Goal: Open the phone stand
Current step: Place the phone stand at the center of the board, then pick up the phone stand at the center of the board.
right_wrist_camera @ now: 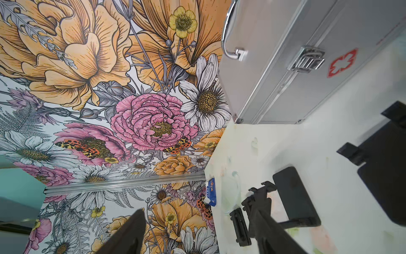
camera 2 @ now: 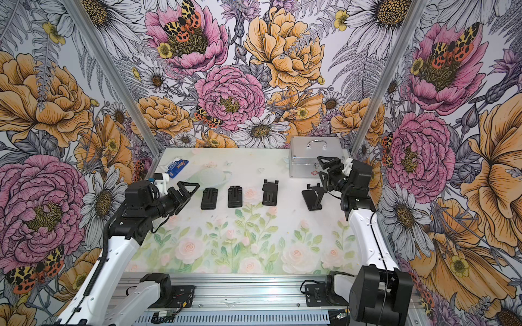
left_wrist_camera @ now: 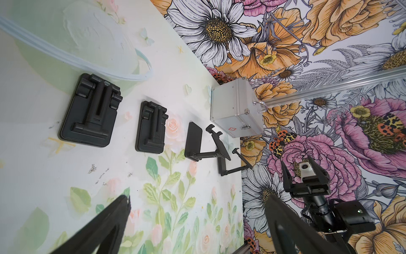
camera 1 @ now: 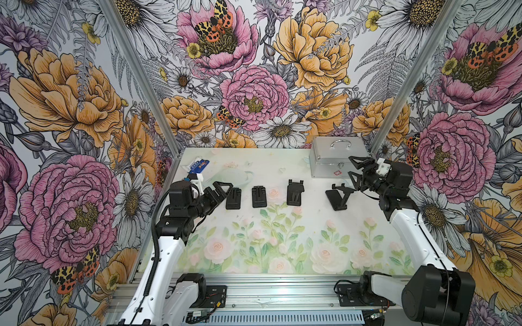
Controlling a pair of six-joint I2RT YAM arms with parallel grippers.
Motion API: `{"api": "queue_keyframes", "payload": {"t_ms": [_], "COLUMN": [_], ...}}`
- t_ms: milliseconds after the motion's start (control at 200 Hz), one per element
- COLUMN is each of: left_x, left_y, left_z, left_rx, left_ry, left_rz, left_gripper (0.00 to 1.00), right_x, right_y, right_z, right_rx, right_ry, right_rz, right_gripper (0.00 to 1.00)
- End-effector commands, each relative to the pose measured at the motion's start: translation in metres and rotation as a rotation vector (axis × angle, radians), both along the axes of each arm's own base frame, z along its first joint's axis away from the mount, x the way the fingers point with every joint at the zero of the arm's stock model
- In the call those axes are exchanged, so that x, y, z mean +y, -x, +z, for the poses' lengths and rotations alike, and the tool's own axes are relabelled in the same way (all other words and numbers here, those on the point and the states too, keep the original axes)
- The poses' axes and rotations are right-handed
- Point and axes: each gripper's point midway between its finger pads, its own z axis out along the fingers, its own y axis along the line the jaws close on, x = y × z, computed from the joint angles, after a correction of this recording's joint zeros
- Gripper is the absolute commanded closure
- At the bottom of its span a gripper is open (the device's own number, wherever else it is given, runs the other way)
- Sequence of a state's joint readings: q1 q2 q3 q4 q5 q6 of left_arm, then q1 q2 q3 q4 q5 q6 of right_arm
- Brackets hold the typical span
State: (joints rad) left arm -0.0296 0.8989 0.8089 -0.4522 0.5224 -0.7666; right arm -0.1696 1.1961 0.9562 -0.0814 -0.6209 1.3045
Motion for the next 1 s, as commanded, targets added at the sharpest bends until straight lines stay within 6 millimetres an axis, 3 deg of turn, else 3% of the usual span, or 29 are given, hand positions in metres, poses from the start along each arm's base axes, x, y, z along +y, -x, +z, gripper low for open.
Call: {"api": "queue_keyframes", "payload": {"t_ms": [0, 140, 295, 545, 835, 996], "left_x": [0.003, 0.007, 0.013, 0.029, 0.058, 0.063], "left_y": [-0.006, -0.008, -0.007, 0.008, 0.049, 0.068], "left_z": [0.011, 0.021, 0.026, 0.035, 0.040, 0.042], "left_rx": [-0.035, -0.046, -0.031, 0.032, 0.112, 0.122], "left_ry": [-0.036, -0.062, -0.112, -0.235, -0.338, -0.349], "left_rz": [0.002, 0.007, 0.015, 0.043, 0.140, 0.156], "left_gripper": [0.01, 0.01, 0.01, 0.01, 0.01, 0.01], "right_x": [0.005, 0.031, 0.078, 0.163, 0.265, 0.306], "right_y": [0.004, -0.005, -0.012, -0.026, -0.030, -0.029], "right_z": [-0.014, 0.009, 0.028, 0.043, 0.018, -0.017], "right_rx": [0.088, 0.064, 0.042, 0.024, 0.022, 0.036], "right_ry": [0.154, 0.280, 0.455, 0.756, 1.121, 1.257], "right_rz": [0.039, 0.113, 0.230, 0.381, 0.500, 0.550], "right_gripper": [0.19, 0.19, 0.20, 0.21, 0.23, 0.24]}}
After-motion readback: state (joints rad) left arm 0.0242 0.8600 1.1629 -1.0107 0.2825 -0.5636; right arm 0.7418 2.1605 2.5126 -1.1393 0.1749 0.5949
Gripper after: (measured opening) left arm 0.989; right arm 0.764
